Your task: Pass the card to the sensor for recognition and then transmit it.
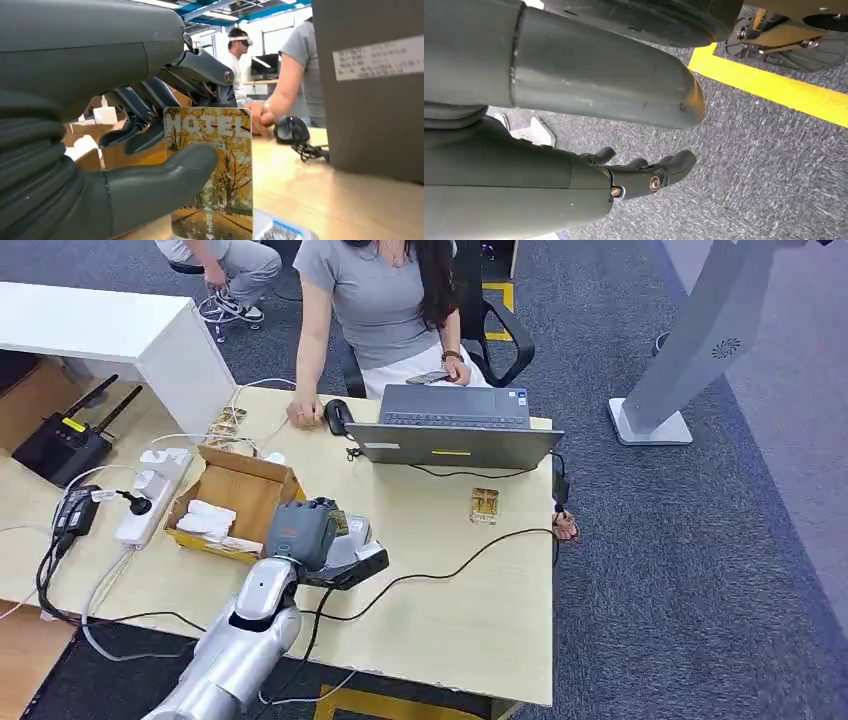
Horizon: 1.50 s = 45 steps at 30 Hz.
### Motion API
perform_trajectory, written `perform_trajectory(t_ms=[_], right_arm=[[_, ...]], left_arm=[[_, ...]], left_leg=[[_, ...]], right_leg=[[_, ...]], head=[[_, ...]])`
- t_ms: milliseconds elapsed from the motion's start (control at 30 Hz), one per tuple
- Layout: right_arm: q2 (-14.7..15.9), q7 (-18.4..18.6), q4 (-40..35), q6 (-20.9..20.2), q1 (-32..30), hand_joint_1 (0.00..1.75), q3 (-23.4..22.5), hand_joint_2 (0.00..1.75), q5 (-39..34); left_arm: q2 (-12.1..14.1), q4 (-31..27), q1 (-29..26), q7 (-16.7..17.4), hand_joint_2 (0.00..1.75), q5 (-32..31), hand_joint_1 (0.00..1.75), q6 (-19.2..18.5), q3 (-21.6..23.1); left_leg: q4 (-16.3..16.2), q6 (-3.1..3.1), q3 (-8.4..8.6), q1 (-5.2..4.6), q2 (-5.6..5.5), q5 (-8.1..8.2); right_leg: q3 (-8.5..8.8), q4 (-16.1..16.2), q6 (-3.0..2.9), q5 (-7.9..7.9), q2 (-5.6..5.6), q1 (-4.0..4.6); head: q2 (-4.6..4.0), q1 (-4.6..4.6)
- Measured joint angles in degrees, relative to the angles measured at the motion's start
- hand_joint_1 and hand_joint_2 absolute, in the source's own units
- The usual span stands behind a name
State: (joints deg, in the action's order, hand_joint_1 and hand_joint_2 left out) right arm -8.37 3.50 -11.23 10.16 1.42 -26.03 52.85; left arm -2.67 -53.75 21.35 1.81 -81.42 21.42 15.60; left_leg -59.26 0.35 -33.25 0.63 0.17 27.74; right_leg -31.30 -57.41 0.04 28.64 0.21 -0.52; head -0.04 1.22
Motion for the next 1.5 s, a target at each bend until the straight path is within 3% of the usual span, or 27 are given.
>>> perform_trajectory(t_ms=[300,567,933,1300,1500], right_arm=[[-0.3,0.1,0.0,-0.2,0.0,0.00,0.0,0.00,0.4],[-0.3,0.1,0.0,-0.4,0.0,0.00,0.0,0.00,1.2],[-0.3,0.0,0.0,-1.0,0.1,0.00,0.0,0.00,3.4],[-0.3,0.3,0.0,-1.3,0.3,0.00,0.3,0.00,4.6],[-0.3,0.4,0.0,-1.3,0.3,0.00,0.3,0.00,4.7]], left_arm=[[-0.9,3.7,0.7,0.6,1.75,-0.4,1.75,0.9,0.7],[-0.3,3.6,2.4,0.5,1.75,0.9,1.75,2.0,0.7],[4.9,0.6,19.5,0.7,1.75,0.4,1.75,0.8,0.0],[5.4,8.9,31.2,4.2,1.75,-4.2,1.75,-1.0,0.0],[5.2,11.1,32.7,4.7,1.75,-4.6,1.75,-0.9,0.0]], left_leg=[[0.0,0.00,0.02,0.00,-0.01,0.00],[0.0,0.02,0.02,0.01,-0.01,-0.10],[0.0,-0.03,-0.05,0.02,-0.12,-0.23],[0.0,-0.03,-0.07,0.01,-0.11,-0.24],[0.0,-0.03,-0.07,0.02,-0.11,-0.24]], right_leg=[[0.05,0.0,0.00,0.00,-0.02,0.00],[0.02,0.0,-0.04,-0.06,-0.01,0.00],[0.00,-0.1,-0.14,-0.14,-0.10,0.08],[-0.04,-0.1,-0.12,-0.17,-0.09,0.07],[-0.04,-0.1,-0.12,-0.17,-0.08,0.08]], head=[[0.00,-0.02],[-0.02,0.00],[0.00,0.00],[0.00,0.00],[0.00,0.00]])
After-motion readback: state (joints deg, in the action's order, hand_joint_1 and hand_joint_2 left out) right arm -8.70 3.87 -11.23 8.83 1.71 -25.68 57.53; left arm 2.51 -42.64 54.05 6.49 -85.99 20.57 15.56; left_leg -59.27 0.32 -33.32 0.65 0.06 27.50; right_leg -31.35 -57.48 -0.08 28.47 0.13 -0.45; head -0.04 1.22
